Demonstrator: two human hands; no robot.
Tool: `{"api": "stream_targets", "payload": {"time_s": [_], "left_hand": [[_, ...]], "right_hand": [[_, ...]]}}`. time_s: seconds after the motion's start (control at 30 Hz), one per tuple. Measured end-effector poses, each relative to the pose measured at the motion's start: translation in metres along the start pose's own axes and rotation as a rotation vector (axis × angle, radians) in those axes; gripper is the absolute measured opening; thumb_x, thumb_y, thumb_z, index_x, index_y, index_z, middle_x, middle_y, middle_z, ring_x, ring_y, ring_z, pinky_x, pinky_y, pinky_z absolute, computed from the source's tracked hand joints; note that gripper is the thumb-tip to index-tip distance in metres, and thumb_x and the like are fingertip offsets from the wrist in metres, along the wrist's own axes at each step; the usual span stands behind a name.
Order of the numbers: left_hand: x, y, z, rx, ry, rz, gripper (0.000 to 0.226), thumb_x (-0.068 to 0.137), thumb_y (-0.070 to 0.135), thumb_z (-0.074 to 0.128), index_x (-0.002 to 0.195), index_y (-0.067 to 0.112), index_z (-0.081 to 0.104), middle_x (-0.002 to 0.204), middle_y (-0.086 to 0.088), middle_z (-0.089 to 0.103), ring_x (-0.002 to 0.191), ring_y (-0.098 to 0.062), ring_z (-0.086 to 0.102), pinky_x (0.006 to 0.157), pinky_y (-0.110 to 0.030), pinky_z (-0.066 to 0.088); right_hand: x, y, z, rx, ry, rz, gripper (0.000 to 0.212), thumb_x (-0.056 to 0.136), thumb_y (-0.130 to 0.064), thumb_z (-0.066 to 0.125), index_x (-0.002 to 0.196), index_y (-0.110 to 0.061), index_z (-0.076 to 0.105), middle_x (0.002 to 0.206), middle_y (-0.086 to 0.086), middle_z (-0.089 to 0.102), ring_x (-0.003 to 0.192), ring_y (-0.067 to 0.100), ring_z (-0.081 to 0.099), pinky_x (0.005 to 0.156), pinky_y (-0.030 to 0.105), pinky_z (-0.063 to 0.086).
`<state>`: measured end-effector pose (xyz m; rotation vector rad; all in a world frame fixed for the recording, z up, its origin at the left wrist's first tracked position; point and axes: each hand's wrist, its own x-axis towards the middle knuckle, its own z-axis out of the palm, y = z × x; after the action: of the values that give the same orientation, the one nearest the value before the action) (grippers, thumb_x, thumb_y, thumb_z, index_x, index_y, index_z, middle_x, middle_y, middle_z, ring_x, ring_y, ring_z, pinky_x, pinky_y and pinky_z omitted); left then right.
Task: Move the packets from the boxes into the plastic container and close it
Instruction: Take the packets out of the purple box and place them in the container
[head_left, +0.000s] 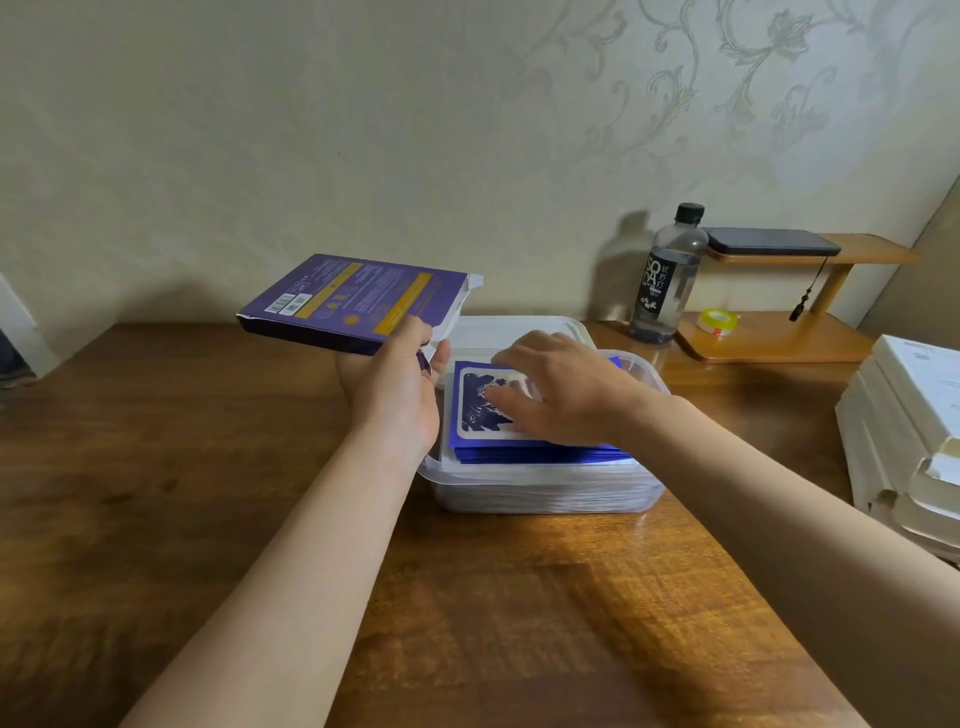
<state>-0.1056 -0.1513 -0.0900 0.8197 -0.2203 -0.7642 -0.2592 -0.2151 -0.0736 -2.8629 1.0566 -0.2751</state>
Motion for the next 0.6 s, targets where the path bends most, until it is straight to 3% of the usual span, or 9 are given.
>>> {"api": "stream_targets", "payload": {"time_s": [0.23,0.6], "left_hand": [[-0.001,0.001,0.001,0.015,-0.003,0.014,0.046,0.086,-0.003,0.068,0.128,0.002,0.051,0.122,-0.009,0.063,0.107,-0.021,0.064,0.079,-0.033,0.062],[-0.002,0.001,0.001,0.023,-0.009,0.014,0.05,0.087,-0.005,0.068,0.133,0.003,0.049,0.121,-0.007,0.063,0.107,-0.021,0.065,0.074,-0.03,0.061]], "right_hand": [[-0.004,0.012,0.012,0.015,-0.13,-0.062,0.072,0.094,-0.072,0.028,0.148,-0.026,0.041,0.144,0.002,0.048,0.126,0.024,0.047,0.105,0.043,0.039],[-0.003,0.012,0.019,-0.07,-0.188,-0.07,0.072,0.095,-0.074,0.02,0.156,-0.036,0.022,0.15,0.0,0.042,0.13,0.025,0.045,0.105,0.043,0.037]]}}
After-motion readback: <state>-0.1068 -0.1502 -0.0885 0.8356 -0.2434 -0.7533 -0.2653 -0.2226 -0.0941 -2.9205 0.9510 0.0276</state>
